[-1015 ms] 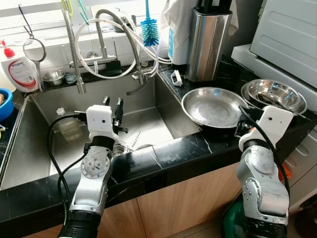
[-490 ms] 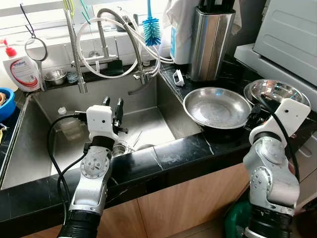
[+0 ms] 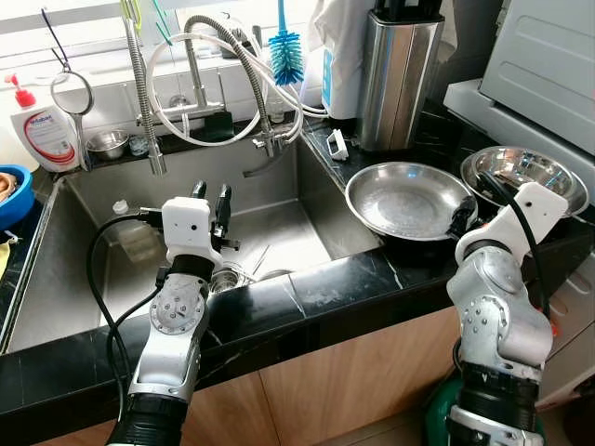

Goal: Kitchen organization

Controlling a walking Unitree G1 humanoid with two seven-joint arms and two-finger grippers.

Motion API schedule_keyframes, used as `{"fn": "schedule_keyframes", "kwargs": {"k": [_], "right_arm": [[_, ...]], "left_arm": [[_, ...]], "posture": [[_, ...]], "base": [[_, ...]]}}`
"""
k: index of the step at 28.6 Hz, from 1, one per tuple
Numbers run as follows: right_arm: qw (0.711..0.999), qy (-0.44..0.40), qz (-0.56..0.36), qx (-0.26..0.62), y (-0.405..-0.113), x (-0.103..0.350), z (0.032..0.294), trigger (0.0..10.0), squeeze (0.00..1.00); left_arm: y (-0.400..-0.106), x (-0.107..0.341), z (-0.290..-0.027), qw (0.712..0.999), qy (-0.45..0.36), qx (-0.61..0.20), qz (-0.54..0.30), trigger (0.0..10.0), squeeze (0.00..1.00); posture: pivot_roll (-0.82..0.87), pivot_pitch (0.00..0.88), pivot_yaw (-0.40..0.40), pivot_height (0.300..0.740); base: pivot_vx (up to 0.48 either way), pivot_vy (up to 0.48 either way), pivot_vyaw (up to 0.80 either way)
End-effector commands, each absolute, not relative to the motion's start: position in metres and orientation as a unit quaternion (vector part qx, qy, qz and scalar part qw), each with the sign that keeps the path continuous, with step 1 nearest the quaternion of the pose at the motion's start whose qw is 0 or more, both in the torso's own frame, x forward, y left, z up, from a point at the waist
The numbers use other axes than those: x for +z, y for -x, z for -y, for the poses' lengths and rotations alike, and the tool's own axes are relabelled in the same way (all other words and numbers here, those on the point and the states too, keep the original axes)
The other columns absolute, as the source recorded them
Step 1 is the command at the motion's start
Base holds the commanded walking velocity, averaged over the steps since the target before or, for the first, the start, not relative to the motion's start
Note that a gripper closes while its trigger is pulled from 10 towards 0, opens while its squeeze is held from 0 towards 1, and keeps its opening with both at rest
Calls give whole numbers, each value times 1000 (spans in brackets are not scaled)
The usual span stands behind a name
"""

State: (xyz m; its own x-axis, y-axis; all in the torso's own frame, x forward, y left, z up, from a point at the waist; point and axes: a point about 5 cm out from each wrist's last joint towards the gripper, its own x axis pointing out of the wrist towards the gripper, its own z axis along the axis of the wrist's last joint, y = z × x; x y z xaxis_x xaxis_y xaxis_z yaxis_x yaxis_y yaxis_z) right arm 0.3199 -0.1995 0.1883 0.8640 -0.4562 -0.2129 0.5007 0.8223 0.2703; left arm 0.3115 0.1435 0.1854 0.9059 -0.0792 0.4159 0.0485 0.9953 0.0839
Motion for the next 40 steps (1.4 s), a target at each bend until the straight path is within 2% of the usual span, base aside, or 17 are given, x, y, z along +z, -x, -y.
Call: {"fn": "schedule_keyframes", "kwargs": {"k": [1,10,13,31,32,33,40], "right_arm": [[950,-172,-75,-248,-323,189,198,10000,0],[952,-152,-90,-251,-325,185,202,10000,0],[961,-105,-81,-242,-326,189,199,10000,0],[959,-111,-134,-223,-327,171,190,10000,0],[958,-129,-137,-218,-327,170,189,5804,0],[959,-130,-135,-214,-327,171,187,0,0],[960,-125,-131,-212,-328,175,186,0,0]], "left_arm": [[-313,189,-146,975,-36,-33,219,10000,0],[-313,189,-145,975,-37,-40,217,10000,0],[-313,189,-143,975,-36,-44,217,10000,0],[-314,188,-145,975,-39,-45,212,10000,0],[-315,188,-145,975,-39,-46,212,10000,0],[-315,188,-145,975,-39,-46,212,10000,0],[-315,188,-145,976,-39,-44,211,10000,0]], "posture": [[-125,0,51,740],[-119,0,54,740],[-118,0,55,740],[-112,0,55,740],[-112,0,55,740],[-112,0,55,740],[-110,0,51,740]], "base": [[0,0,0],[0,0,0],[0,0,0],[0,0,0],[0,0,0],[0,0,0],[0,0,0]]}}
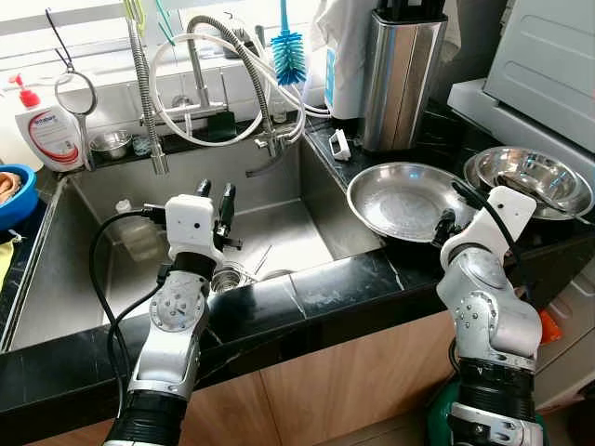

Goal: Kitchen organization

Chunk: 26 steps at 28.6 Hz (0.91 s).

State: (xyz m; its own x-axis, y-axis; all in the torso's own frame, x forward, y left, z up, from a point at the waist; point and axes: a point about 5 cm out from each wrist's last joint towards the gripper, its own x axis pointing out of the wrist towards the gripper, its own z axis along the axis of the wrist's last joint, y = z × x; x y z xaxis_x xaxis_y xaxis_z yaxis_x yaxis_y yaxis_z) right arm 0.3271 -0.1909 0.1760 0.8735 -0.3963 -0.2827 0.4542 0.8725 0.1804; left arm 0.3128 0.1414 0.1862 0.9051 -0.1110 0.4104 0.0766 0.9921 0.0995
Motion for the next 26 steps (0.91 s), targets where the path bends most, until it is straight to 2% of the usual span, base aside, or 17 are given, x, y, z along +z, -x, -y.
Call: {"fn": "schedule_keyframes", "kwargs": {"k": [1,19,22,26], "right_arm": [[960,-125,-131,-212,-328,175,186,0,0],[960,-140,-127,-208,-330,175,184,0,0],[960,-162,-114,-198,-332,178,180,0,0],[970,-182,-52,-155,-337,195,172,0,0]], "left_arm": [[-314,188,-145,976,-39,-44,211,10000,0],[-314,187,-145,977,-36,-42,208,10000,0],[-314,188,-145,977,-36,-43,208,10000,0],[-315,190,-147,976,-37,-39,211,10000,0]], "posture": [[-110,0,51,740],[-110,0,52,740],[-110,0,54,740],[-107,0,56,740]], "base": [[0,0,0],[0,0,0],[0,0,0],[0,0,0]]}}
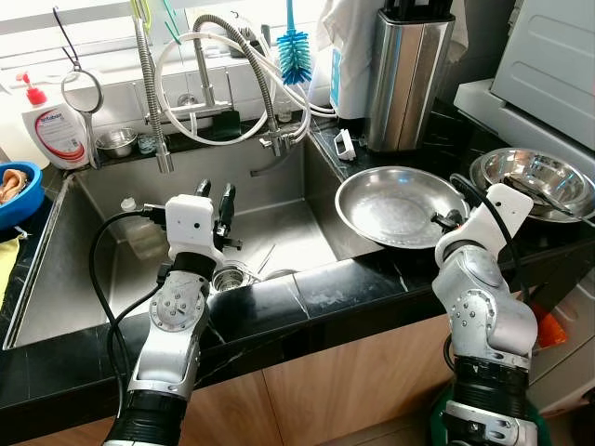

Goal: Kitchen organization

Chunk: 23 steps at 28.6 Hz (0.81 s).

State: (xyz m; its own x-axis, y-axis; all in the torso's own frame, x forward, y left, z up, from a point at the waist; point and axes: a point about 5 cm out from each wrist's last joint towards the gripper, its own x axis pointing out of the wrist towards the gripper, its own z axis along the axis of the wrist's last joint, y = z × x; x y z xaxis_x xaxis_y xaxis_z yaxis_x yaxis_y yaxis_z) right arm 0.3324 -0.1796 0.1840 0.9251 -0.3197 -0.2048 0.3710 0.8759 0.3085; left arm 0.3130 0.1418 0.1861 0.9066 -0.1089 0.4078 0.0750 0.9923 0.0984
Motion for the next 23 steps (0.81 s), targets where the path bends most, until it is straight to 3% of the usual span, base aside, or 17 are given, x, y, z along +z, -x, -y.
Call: {"fn": "schedule_keyframes", "kwargs": {"k": [1,5,6,16,23], "right_arm": [[971,-179,-50,-150,-338,196,171,0,0],[980,-161,-18,-118,-342,206,165,0,0],[981,-163,-6,-103,-344,209,162,10000,0],[994,-94,44,31,-361,217,132,10000,0],[997,-10,63,49,-382,221,141,10000,0]], "left_arm": [[-315,190,-147,976,-37,-39,211,10000,0],[-315,191,-148,975,-38,-36,214,10000,0],[-315,191,-148,975,-39,-35,215,10000,0],[-315,192,-151,975,-43,-30,217,10000,0],[-314,192,-153,976,-23,-18,214,10000,0]], "posture": [[-107,0,56,740],[-107,0,56,740],[-107,0,56,740],[-91,0,51,740],[-77,0,43,740]], "base": [[0,0,0],[0,0,0],[0,0,0],[0,0,0],[0,0,0]]}}
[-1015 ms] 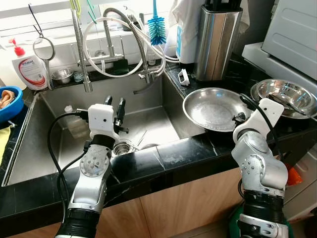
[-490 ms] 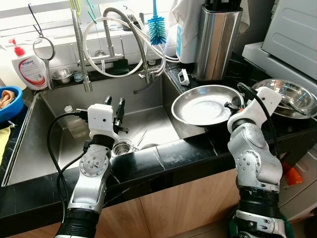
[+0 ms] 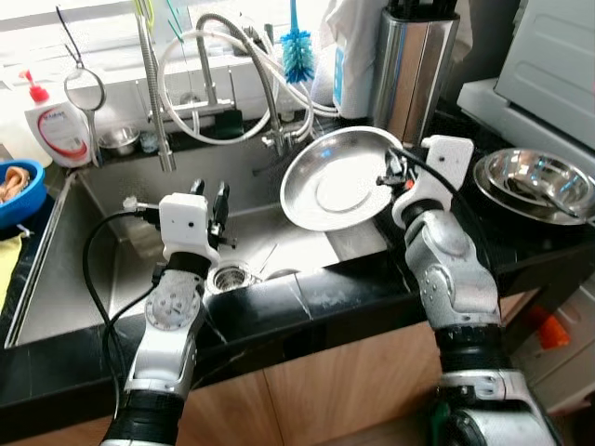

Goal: Kitchen organization

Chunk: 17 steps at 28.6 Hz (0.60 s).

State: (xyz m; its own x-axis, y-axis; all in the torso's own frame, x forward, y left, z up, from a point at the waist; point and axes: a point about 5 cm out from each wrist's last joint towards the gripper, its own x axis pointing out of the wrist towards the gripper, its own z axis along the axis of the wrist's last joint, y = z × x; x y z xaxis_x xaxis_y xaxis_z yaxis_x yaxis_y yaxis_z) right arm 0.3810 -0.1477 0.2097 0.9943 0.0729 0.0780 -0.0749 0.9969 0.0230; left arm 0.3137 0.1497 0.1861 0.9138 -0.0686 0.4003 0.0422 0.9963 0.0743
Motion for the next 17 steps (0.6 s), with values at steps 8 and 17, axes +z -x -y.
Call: {"fn": "schedule_keyframes", "kwargs": {"k": [8,17], "right_arm": [[993,52,70,79,-399,217,149,10000,0],[990,82,46,109,-402,198,138,10000,0]], "left_arm": [[-317,185,-160,983,-17,4,185,10000,0],[-319,184,-164,984,-20,25,174,10000,0]], "posture": [[-78,0,49,740],[-78,0,48,740]], "base": [[0,0,0],[0,0,0]]}}
